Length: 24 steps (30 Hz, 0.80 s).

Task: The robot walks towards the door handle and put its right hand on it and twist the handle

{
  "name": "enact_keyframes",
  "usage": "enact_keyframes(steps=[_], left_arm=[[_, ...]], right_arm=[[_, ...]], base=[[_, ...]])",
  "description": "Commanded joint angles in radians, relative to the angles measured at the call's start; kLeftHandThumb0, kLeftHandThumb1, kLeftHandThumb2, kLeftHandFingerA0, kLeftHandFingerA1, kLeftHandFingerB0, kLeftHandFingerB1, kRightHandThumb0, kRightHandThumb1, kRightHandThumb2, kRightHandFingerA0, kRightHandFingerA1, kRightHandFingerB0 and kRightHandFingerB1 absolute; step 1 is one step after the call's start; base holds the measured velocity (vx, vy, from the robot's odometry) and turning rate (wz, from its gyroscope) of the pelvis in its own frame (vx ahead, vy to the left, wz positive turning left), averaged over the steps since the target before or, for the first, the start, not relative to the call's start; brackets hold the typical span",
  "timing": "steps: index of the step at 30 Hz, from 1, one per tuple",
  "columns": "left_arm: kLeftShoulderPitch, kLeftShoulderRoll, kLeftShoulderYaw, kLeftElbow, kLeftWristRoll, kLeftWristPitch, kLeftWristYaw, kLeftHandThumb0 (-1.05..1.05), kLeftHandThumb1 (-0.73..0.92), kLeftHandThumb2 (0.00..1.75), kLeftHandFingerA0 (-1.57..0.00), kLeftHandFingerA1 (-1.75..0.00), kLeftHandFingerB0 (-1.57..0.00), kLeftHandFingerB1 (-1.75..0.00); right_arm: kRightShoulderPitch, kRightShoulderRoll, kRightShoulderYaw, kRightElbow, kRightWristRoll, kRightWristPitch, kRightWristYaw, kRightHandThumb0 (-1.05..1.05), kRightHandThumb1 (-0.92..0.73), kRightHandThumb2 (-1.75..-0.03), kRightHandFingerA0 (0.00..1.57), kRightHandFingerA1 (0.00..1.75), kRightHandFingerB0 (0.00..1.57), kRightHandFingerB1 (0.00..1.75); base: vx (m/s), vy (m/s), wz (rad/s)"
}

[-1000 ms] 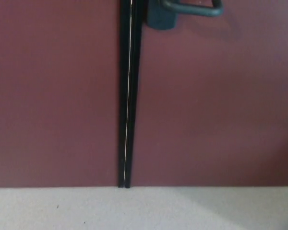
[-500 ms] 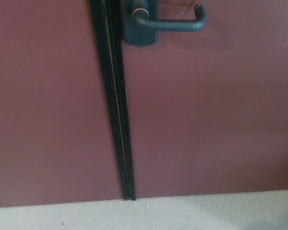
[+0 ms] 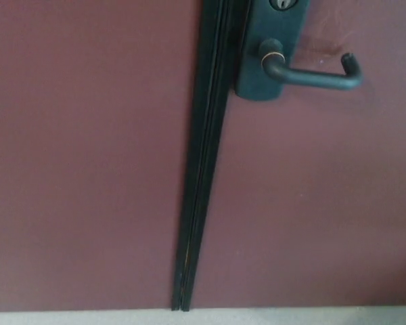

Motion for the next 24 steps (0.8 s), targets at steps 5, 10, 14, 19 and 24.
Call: enact_keyframes(steps=[5, 10, 14, 19, 24], left_arm=[[-0.024, -0.002, -0.006, -0.001, 0.014, 0.007, -0.001, -0.24, 0.54, 0.57, -0.72, -0.52, -0.52, -0.41], [-0.026, -0.001, -0.014, 0.002, 0.022, 0.002, 0.007, -0.33, 0.44, 0.71, -0.68, -0.6, -0.47, -0.5], [-0.03, -0.002, -0.012, 0.004, 0.019, 0.001, 0.013, -0.24, 0.53, 0.56, -0.73, -0.52, -0.55, -0.41], [-0.028, 0.002, -0.019, 0.002, 0.027, 0.001, 0.01, -0.24, 0.53, 0.56, -0.71, -0.5, -0.55, -0.42], [-0.028, 0.0, -0.008, 0.002, 0.021, 0.005, 0.001, -0.24, 0.53, 0.56, -0.72, -0.51, -0.55, -0.42]], right_arm=[[-0.009, -0.003, -0.007, 0.002, 0.009, -0.001, 0.014, 0.07, -0.62, -0.58, 0.69, 0.56, 0.52, 0.47], [-0.016, 0.001, -0.011, 0.002, 0.012, 0.002, 0.017, 0.06, -0.61, -0.57, 0.7, 0.57, 0.53, 0.47], [-0.022, 0.001, -0.006, 0.001, 0.008, 0.005, 0.016, 0.07, -0.62, -0.57, 0.71, 0.58, 0.52, 0.47], [-0.029, 0.001, 0.003, 0.003, 0.002, 0.018, 0.014, 0.07, -0.62, -0.57, 0.71, 0.57, 0.52, 0.47], [-0.032, 0.003, 0.005, 0.003, 0.003, 0.027, 0.009, 0.07, -0.62, -0.57, 0.72, 0.57, 0.52, 0.47]], base=[[0.18, -0.05, 0.04], [0.35, 0.052, 0.04], [0.26, 0.054, -0.03], [0.2, 0.023, -0.14], [0.29, 0.237, -0.1]])
